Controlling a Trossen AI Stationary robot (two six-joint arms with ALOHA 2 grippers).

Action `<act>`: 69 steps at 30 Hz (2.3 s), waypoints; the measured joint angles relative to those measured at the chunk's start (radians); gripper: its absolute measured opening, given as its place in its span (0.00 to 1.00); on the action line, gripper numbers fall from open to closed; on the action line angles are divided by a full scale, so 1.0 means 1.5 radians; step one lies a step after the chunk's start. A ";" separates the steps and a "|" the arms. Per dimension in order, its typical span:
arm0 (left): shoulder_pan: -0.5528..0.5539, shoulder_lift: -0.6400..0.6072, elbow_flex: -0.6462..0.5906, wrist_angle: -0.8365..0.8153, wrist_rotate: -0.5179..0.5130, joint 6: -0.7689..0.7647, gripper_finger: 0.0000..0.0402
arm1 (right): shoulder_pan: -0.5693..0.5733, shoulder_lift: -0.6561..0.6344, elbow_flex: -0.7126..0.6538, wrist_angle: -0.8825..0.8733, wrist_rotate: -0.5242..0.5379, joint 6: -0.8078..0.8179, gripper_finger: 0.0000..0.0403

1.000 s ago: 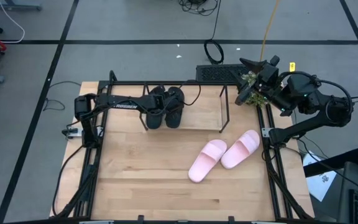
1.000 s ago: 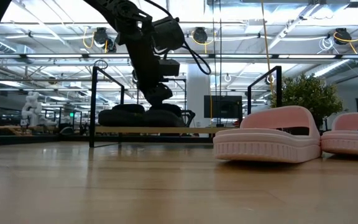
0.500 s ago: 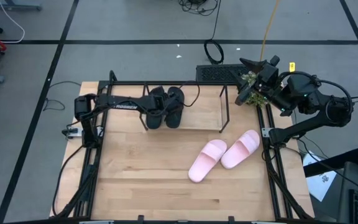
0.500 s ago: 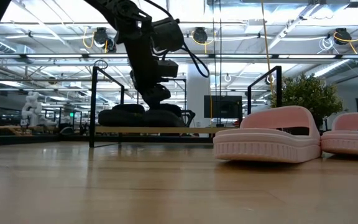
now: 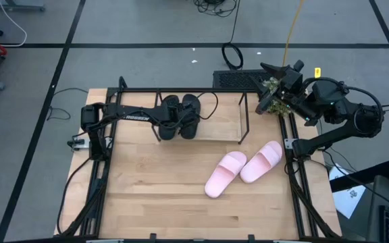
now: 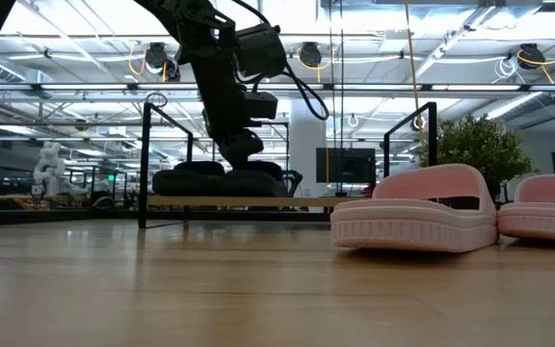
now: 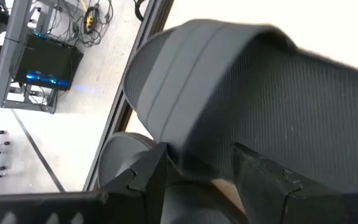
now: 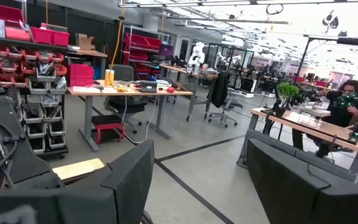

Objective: Pick and place slides into the shelf
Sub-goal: Put the black slipper on the shelf

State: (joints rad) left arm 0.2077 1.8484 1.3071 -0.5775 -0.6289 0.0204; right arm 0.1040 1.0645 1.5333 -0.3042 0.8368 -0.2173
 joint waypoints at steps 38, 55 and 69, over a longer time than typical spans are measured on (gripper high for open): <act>0.009 -0.002 0.001 -0.004 0.035 0.001 0.09 | 0.000 0.002 0.000 0.000 0.000 0.016 0.61; 0.006 -0.001 0.001 -0.032 0.012 0.009 0.09 | 0.000 0.002 0.000 0.000 0.000 0.015 0.61; -0.002 -0.006 0.049 -0.068 0.021 0.034 0.09 | 0.000 0.002 0.000 0.000 0.000 0.020 0.61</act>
State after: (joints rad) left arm 0.2050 1.8400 1.3811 -0.6789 -0.5972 0.0713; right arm 0.1043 1.0668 1.5333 -0.3038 0.8364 -0.1867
